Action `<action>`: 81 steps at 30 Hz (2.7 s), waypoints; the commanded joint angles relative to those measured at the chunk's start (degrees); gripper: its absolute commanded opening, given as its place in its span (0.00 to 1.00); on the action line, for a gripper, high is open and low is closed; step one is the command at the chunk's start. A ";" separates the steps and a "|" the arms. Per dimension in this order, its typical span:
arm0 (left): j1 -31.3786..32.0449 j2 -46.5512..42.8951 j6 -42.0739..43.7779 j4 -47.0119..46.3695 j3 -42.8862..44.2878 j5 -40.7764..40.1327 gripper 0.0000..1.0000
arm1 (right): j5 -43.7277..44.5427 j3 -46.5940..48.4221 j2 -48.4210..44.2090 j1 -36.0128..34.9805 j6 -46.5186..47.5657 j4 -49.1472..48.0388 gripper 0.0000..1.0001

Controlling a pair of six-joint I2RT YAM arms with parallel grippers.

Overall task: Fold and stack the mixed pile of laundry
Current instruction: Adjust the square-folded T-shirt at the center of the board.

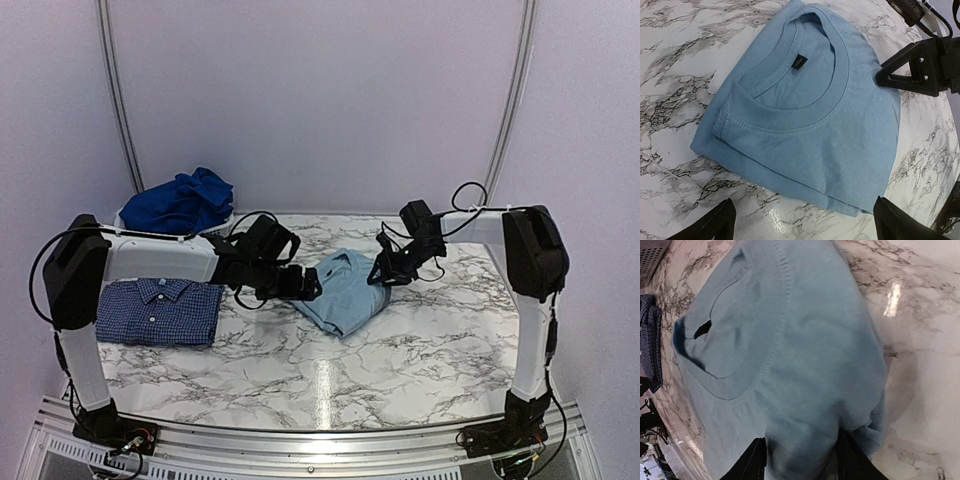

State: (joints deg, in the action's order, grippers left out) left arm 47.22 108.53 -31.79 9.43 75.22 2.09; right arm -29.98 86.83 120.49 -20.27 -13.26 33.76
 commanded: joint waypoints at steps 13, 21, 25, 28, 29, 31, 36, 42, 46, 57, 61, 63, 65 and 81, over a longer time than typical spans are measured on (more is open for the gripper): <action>-4.43 -5.87 2.22 -0.03 -4.31 7.38 0.92 | -8.69 -20.34 -25.74 -2.12 -10.70 -7.31 0.66; -4.29 1.86 5.39 2.94 2.92 6.66 0.81 | -12.98 -36.18 -27.37 -1.38 -13.14 -18.02 0.57; -4.82 4.98 6.50 5.06 6.06 1.33 0.73 | -13.80 -37.77 -26.17 -3.78 -13.94 -21.80 0.57; -6.60 6.31 6.80 5.22 7.68 0.23 0.68 | -13.89 -38.08 -25.76 -5.01 -13.58 -22.83 0.56; -7.33 6.60 6.87 5.24 8.05 -0.08 0.67 | -13.48 -37.81 -25.74 -4.93 -13.51 -22.81 0.55; -8.68 6.93 7.08 5.25 8.42 -0.25 0.66 | -11.98 -35.14 -25.19 -3.80 -12.71 -22.14 0.55; -12.20 7.83 6.92 4.56 8.63 2.30 0.60 | -7.77 -24.27 -18.57 0.03 -11.19 -20.87 0.50; -14.64 10.59 6.69 2.95 10.07 6.06 0.45 | -3.69 -10.86 -6.93 0.71 -9.07 -16.18 0.39; -14.70 12.52 6.74 1.81 11.58 8.28 0.39 | -3.34 -4.67 -1.92 0.72 -8.30 -14.24 0.35; -14.79 17.78 5.69 1.38 15.03 10.67 0.34 | -8.06 -0.09 4.01 0.67 -8.56 -14.86 0.29; -14.79 18.03 5.52 1.37 15.34 10.89 0.31 | -9.91 -0.08 4.58 0.59 -8.57 -15.33 0.26; -14.79 17.89 5.42 1.38 15.39 10.97 0.27 | -10.81 -0.01 4.82 0.59 -8.47 -15.51 0.22; -14.79 17.63 5.42 1.30 15.39 11.13 0.22 | -11.80 0.24 5.01 0.58 -8.29 -15.63 0.17; -14.79 9.93 5.07 -0.63 10.83 7.40 0.00 | -13.14 1.84 1.83 0.53 -8.74 -16.47 0.00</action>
State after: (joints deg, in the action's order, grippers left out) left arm 32.40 124.38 -26.65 10.72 88.12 11.92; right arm -42.24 86.46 124.84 -19.64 -21.85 18.59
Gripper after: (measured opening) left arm 0.017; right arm 0.002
